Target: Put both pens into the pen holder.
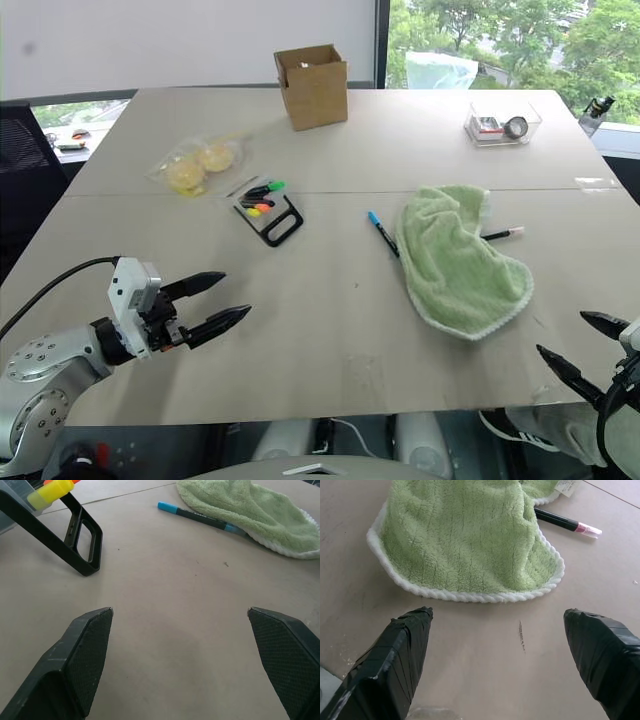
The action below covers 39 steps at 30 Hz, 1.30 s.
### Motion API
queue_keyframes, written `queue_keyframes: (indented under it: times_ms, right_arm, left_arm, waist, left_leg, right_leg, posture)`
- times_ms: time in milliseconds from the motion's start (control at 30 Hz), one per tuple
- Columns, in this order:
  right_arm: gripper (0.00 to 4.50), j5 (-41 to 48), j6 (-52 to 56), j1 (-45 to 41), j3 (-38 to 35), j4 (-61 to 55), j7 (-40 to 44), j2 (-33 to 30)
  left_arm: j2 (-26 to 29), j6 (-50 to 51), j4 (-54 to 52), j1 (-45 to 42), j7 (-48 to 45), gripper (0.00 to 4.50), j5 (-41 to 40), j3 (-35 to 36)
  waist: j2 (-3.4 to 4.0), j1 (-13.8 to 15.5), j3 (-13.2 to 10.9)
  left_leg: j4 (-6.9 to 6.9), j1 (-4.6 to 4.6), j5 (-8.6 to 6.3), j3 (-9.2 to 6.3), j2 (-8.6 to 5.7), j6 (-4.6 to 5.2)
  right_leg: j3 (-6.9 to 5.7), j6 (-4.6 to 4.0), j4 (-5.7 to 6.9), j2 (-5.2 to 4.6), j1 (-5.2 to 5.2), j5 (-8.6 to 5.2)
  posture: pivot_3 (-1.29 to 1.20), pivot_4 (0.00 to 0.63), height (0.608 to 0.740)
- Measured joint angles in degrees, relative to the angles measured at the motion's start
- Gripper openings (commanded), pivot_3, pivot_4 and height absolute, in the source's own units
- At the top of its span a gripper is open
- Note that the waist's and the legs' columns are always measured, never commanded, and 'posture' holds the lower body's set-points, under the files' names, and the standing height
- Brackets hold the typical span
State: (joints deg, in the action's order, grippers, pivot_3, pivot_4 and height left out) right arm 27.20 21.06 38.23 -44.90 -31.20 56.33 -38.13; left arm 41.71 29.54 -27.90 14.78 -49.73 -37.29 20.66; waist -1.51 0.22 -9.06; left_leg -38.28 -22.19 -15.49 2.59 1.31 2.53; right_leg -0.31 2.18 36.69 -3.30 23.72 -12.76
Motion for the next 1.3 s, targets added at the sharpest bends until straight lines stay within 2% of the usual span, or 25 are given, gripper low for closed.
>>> queue_keyframes:
  times_ms: [67,233,333,433,467,533,600,633,800,900,1000,1100,1167,1200,1300]
  right_arm:
    - [4.5,0.0,0.3,-1.6,0.7,0.3,-0.3,-0.8]
    - [4.5,2.2,6.8,-23.8,13.4,0.6,-1.8,-14.0]
    - [4.5,1.9,7.7,-31.2,20.5,1.8,-1.1,-17.1]
    - [4.5,-3.9,5.9,-46.9,34.8,9.7,2.9,-21.8]
    - [4.5,-4.9,5.2,-48.2,36.1,10.4,3.5,-22.1]
    - [4.5,-10.2,0.8,-56.0,43.9,16.6,6.6,-22.1]
    - [4.5,-19.6,-7.9,-68.8,54.8,28.5,12.3,-19.6]
    - [4.5,-22.5,-11.2,-72.5,58.3,32.7,14.7,-18.5]
    - [4.5,-32.9,-24.3,-85.5,68.7,54.2,19.2,-10.6]
    - [4.5,-36.5,-29.1,-89.5,70.0,62.6,18.7,-8.3]
    - [3.67,-38.3,-33.3,-92.1,70.6,69.1,18.3,-6.0]
    - [2.22,-37.4,-33.7,-92.0,70.0,69.8,19.9,-5.4]
    - [1.69,-36.4,-33.5,-91.7,69.0,69.1,20.8,-5.4]
    - [1.07,-36.0,-33.2,-91.4,68.5,68.3,20.9,-5.4]
    - [0.03,-33.7,-30.6,-89.3,66.2,64.5,20.9,-5.4]
  left_arm:
    - [0.1,-0.2,0.0,0.1,-0.4,4.47,0.0,0.0]
    - [0.5,-1.6,-2.9,-6.8,-3.2,4.47,-0.5,-4.5]
    - [0.5,-1.7,-3.7,-8.8,-3.8,4.47,-1.1,-6.1]
    - [0.2,-1.2,-4.7,-14.3,-3.2,4.47,-1.7,-8.9]
    - [0.2,-1.2,-5.2,-14.9,-3.1,4.47,-1.9,-9.2]
    - [0.0,-1.2,-5.1,-15.3,-2.9,4.47,-2.0,-10.3]
    - [-0.5,-1.4,-5.3,-16.1,-2.5,4.47,-1.7,-11.4]
    - [-0.6,-1.4,-5.3,-16.4,-2.4,4.47,-1.6,-12.0]
    - [-0.9,-1.7,-5.5,-15.6,-1.2,4.47,-0.9,-12.3]
    - [-1.2,-2.1,-6.2,-15.0,-0.3,4.47,-0.5,-12.3]
    - [-1.8,-2.4,-7.4,-14.2,1.3,4.5,-0.1,-12.3]
    - [-2.2,-2.4,-7.9,-13.5,2.4,4.5,0.0,-12.3]
    - [-2.7,-2.4,-8.5,-13.3,3.3,4.5,0.1,-12.4]
    - [-2.7,-2.4,-9.1,-13.4,3.6,4.5,0.1,-12.5]
    - [-2.9,-2.3,-9.6,-14.2,4.6,4.5,0.2,-13.6]
  waist:
    - [-0.01,0.1,0.0]
    - [0.0,-0.7,-0.1]
    - [-0.1,-0.1,-0.1]
    - [0.1,0.1,-0.2]
    - [0.1,0.4,-0.2]
    - [0.09,0.4,-0.2]
    - [0.21,-0.2,-0.4]
    - [0.18,-0.4,-0.4]
    - [0.18,-0.5,-0.5]
    - [0.18,-0.4,-0.5]
    - [0.18,-0.6,-0.5]
    - [0.19,-0.7,-0.5]
    - [0.19,-0.8,-0.5]
    - [0.19,-0.8,-0.5]
    - [0.19,-0.7,-0.5]
  left_leg:
    - [-0.01,0.03,0.0,0.03,0.0,0.0]
    - [-0.12,0.24,0.01,0.24,-0.03,0.02]
    - [-0.02,0.1,0.02,0.11,-0.03,0.05]
    - [-0.03,-0.24,0.02,0.16,-0.04,0.05]
    - [-0.03,-0.36,0.02,0.07,-0.03,0.05]
    - [-0.06,-0.44,0.01,0.06,-0.02,0.04]
    - [-0.05,-0.55,0.01,0.06,-0.05,0.05]
    - [-0.06,-0.56,0.01,0.09,-0.07,0.05]
    - [-0.07,-0.65,0.1,0.09,-0.05,-0.11]
    - [-0.08,-0.62,0.1,0.1,-0.05,-0.11]
    - [-0.08,-0.6,0.11,0.07,-0.04,-0.12]
    - [-0.08,-0.56,0.11,0.07,-0.03,-0.12]
    - [-0.1,-0.55,0.11,0.05,-0.03,-0.12]
    - [-0.11,-0.53,0.11,0.05,-0.03,-0.12]
    - [-0.12,-0.52,0.11,0.0,-0.03,-0.11]
  right_leg:
    - [0.02,0.01,-0.01,0.0,-0.01,-0.01]
    - [-0.3,-0.05,-0.01,-0.39,-0.11,0.05]
    - [-0.47,-0.09,-0.01,-0.23,-0.06,0.07]
    - [-0.48,-0.29,-0.12,0.1,0.23,0.19]
    - [-0.47,-0.28,-0.2,0.1,0.25,0.19]
    - [-0.48,-0.24,-0.25,0.19,0.32,0.2]
    - [-0.47,-0.24,-0.5,0.22,0.35,0.22]
    - [-0.44,-0.21,-0.49,0.21,0.36,0.24]
    - [-0.48,0.02,-0.55,0.18,0.35,0.38]
    - [-0.48,0.02,-0.58,0.16,0.32,0.38]
    - [-0.48,0.02,-0.54,0.15,0.3,0.39]
    - [-0.47,0.02,-0.48,0.13,0.29,0.4]
    - [-0.47,0.01,-0.43,0.11,0.29,0.4]
    - [-0.47,0.01,-0.39,0.1,0.29,0.4]
    - [-0.46,0.01,-0.3,0.07,0.29,0.4]
  posture:
    - [0.0,0.15,0.74]
    - [0.0,0.15,0.74]
    - [0.0,0.15,0.74]
    - [0.0,0.15,0.74]
    - [0.0,0.15,0.74]
    - [0.0,0.15,0.74]
    - [0.0,0.15,0.74]
    - [0.0,0.15,0.74]
    - [0.0,0.15,0.74]
    - [0.0,0.15,0.74]
    - [0.0,0.15,0.74]
    - [0.0,0.15,0.74]
    - [0.0,0.15,0.74]
    - [0.0,0.15,0.74]
    - [0.0,0.15,0.74]
